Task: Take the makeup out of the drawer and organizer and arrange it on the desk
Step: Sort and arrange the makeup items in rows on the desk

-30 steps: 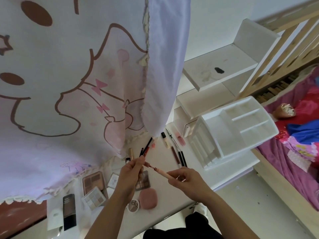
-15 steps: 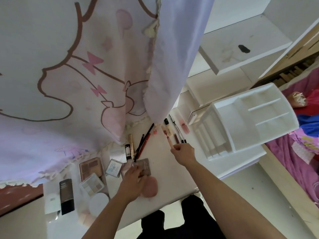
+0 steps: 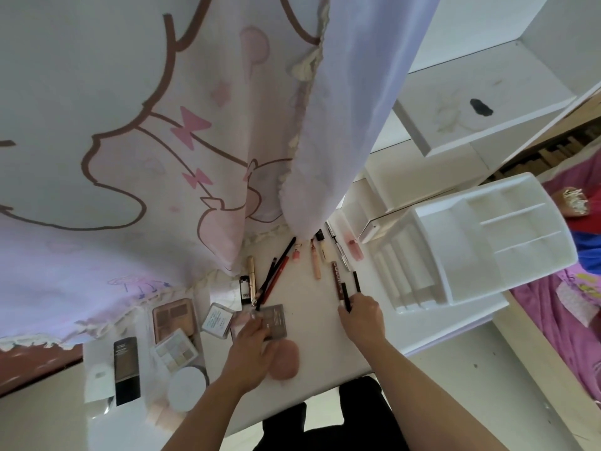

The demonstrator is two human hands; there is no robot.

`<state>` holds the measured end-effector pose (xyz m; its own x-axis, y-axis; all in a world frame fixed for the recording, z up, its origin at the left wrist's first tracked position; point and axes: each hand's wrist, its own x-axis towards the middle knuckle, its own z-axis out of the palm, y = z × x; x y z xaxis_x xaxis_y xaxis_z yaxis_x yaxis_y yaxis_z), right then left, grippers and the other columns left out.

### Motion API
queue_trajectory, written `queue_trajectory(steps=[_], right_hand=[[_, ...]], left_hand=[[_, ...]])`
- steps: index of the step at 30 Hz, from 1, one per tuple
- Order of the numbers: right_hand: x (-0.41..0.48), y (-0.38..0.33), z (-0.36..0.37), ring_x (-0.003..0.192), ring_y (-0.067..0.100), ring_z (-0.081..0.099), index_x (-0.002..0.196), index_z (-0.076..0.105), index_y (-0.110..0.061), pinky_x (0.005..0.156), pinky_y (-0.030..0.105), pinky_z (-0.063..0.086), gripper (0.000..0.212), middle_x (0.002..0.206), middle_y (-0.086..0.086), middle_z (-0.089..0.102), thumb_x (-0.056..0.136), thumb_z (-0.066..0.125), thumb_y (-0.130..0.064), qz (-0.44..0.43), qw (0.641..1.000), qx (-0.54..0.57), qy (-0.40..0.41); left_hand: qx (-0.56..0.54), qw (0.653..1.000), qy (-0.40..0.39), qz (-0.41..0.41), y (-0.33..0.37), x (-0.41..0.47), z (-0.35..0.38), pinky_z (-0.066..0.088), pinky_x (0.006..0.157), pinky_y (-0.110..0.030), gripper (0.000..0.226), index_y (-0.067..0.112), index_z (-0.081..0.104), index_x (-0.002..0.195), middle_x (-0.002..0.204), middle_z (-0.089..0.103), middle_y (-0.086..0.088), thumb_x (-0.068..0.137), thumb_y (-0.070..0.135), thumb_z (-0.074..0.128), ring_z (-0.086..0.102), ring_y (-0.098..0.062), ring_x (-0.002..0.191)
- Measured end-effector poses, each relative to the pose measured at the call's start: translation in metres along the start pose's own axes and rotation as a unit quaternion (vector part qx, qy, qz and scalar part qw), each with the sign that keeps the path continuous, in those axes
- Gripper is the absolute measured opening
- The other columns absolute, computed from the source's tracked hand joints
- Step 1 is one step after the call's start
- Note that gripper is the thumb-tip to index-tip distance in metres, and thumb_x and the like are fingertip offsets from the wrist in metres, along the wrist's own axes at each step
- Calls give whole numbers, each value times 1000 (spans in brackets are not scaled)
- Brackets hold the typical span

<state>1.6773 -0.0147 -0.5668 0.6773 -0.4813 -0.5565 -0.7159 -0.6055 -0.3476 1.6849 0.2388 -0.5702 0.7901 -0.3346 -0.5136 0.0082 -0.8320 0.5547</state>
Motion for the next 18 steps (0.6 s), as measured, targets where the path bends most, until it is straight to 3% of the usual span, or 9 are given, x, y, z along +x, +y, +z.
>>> queue_trajectory(steps=[5,8,12,15,16,18], right_hand=[[-10,3,3,78,23,59,92,63,-9,67,30,47,24,86,5,64,92,56,-32,-19,1000,1,-11],[-12,0,1,78,25,59,82,57,-11,64,29,42,19,85,7,63,94,48,-22,-54,995,-81,-6],[-15,-8,-1,98,29,67,106,67,-6,83,34,53,29,105,11,69,93,40,-5,-114,977,-181,-22],[-18,-12,-3,94,28,67,100,66,-9,78,33,51,27,100,11,69,99,40,-11,-116,982,-146,-9],[-20,-13,-4,88,28,67,90,63,-12,71,31,48,26,92,10,69,101,41,-17,-117,987,-110,5],[-29,-14,-7,71,22,63,75,53,-17,61,29,42,30,72,2,62,102,45,-28,-137,991,-4,14]], left_hand=[[-7,1000,-8,-1,1,-1,-1,37,109,-34,31,26,63,125,153,38,0,95,34,57,34,-16,141],[-5,1000,-16,-14,5,-2,-5,34,110,-30,33,24,63,126,153,37,0,95,33,58,33,-16,142],[-9,999,-30,-26,10,-5,-9,35,109,-28,37,25,64,124,151,40,2,91,38,57,36,-16,139],[-53,997,-13,-47,24,-6,-15,39,85,-11,23,23,65,115,129,58,-2,94,27,55,53,-12,112],[-77,995,15,-62,29,-6,-18,39,75,-9,18,22,65,110,118,62,-3,96,22,54,55,-10,100],[-150,982,77,-86,47,-9,-29,40,71,-15,19,18,62,115,109,62,-2,99,21,52,54,-12,94]])
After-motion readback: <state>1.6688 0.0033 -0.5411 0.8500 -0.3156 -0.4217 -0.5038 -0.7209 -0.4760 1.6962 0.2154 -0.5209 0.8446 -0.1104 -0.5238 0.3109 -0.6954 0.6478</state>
